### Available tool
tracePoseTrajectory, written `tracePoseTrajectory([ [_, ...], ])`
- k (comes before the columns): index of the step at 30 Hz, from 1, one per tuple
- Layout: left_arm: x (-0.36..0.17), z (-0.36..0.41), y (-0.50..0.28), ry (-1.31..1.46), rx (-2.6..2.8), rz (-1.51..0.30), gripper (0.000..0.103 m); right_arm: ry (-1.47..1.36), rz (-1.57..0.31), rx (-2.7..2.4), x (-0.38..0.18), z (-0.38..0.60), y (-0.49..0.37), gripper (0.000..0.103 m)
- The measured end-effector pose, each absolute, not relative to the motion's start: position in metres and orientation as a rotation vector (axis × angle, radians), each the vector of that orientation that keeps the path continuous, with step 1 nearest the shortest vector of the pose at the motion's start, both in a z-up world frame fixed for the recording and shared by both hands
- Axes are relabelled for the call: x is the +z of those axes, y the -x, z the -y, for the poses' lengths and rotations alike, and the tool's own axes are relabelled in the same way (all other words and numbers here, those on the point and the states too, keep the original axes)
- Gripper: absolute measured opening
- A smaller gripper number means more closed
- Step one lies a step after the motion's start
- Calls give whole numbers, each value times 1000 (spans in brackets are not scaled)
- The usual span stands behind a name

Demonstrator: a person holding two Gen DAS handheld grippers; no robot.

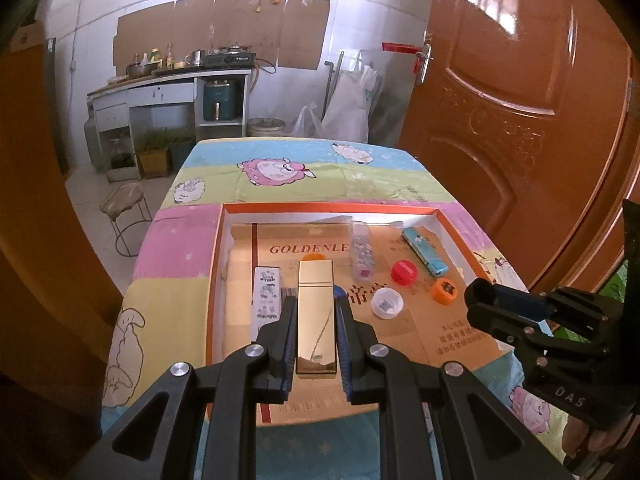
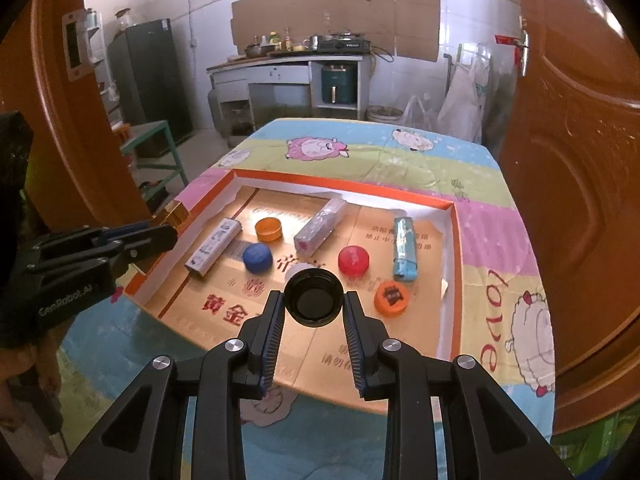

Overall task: Organize rigid objects
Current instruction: 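Carry the black cap and gold block up and over into the box lid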

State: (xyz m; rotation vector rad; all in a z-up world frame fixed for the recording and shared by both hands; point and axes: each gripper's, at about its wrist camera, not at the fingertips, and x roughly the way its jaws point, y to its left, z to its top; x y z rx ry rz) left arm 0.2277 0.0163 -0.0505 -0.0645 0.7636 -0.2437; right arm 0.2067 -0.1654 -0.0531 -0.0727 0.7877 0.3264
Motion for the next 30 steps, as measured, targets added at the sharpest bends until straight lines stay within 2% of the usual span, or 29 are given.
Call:
tracePoseTrajectory([
  [30, -67, -8, -319, -6, -214, -842, 18, 112, -815, 336, -60, 195, -304, 31],
])
